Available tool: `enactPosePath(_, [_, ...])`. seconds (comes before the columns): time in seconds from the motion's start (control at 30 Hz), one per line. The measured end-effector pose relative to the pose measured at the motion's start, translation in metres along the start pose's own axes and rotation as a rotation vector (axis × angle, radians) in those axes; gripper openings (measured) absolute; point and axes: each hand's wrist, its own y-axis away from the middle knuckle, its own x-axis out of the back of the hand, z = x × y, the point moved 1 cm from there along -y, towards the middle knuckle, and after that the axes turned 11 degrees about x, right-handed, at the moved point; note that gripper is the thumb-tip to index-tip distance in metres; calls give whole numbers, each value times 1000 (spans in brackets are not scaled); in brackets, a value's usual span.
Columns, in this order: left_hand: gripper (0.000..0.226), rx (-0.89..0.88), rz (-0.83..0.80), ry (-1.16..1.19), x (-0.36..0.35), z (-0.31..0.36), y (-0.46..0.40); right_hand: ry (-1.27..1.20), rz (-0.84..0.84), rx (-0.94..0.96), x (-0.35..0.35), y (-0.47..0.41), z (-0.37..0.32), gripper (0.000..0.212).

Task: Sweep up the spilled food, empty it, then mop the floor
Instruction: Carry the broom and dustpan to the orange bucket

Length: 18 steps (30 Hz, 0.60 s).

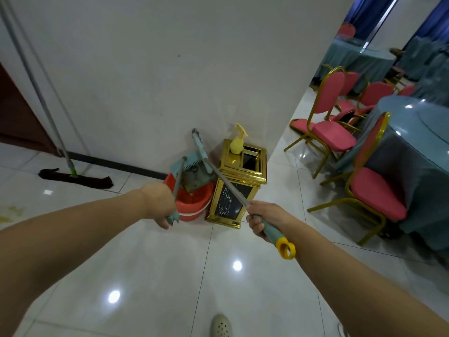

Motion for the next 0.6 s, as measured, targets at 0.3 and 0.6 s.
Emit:
enactPosePath(0.3, [39,-36,-38,4,-25,11,-1,-32,40,-24,9,-7,-2,15])
enactPosePath(0.6, [37,18,-68,53,-24,5,-2,-24,61,-47,9,-5,4,9])
